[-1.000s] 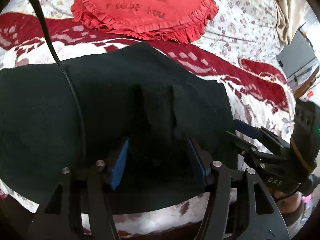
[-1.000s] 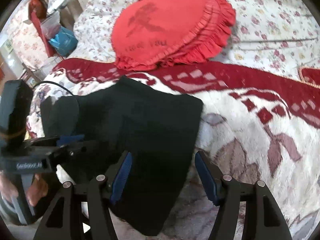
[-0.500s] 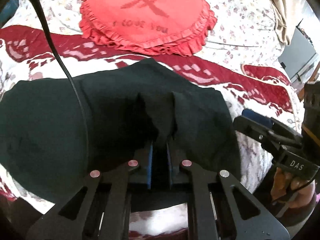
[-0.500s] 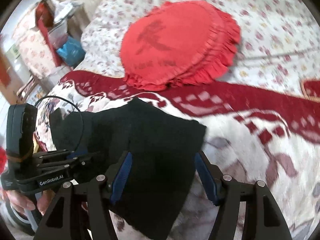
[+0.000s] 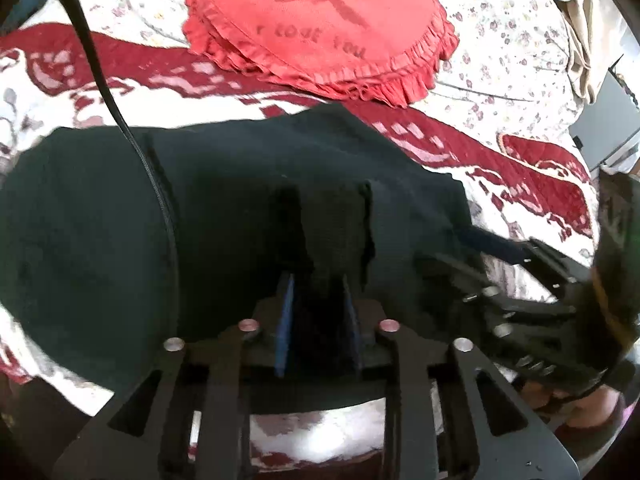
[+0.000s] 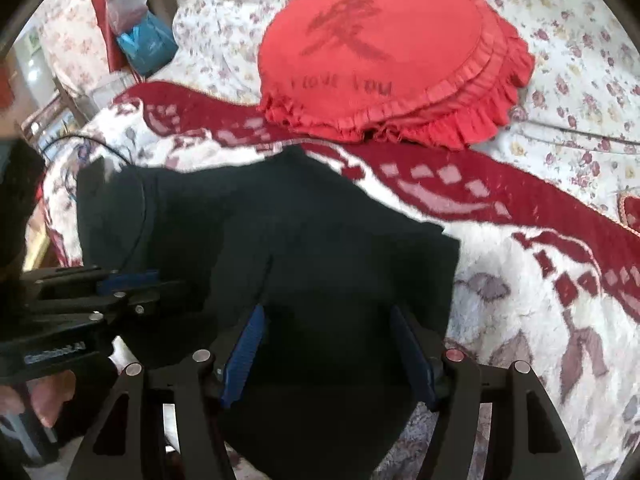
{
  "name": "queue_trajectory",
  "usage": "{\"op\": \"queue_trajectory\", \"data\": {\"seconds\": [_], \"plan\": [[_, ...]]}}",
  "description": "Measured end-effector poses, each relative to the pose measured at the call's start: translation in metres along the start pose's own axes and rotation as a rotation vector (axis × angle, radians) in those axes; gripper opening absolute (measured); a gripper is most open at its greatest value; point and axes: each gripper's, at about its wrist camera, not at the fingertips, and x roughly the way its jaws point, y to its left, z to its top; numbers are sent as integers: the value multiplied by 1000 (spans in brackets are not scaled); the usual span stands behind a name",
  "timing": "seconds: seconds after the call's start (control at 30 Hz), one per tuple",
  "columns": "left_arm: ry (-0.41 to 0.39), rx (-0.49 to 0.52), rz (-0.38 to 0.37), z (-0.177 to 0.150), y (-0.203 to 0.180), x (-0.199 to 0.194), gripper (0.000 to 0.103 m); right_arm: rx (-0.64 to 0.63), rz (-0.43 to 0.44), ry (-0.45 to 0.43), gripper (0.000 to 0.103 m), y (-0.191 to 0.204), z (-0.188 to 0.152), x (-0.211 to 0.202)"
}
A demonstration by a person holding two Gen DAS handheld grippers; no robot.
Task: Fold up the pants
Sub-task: 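Grasp the folded black pants end with the right gripper beside the left gripper, then lift the pants end with the right gripper and fold it over toward the left gripper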
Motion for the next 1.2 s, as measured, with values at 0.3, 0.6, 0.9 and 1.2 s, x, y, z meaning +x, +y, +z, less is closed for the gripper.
{"op": "queue_trajectory", "data": {"seconds": [0.3,0.6,0.9,1.2], "plan": [[-71,-10,124,-12,24,-31,42,-68,4,22,64,29,-3,9],[-109,-39,194,-22,40,-48,51,-129,-21,24,64,46,0,7],[-117,-82,216,-26,51,-53,51,-88,-22,8,64,45,17,17],[-112,-113,217,-25,64,-53,51,-75,-22,48,64,43,23,35]]}}
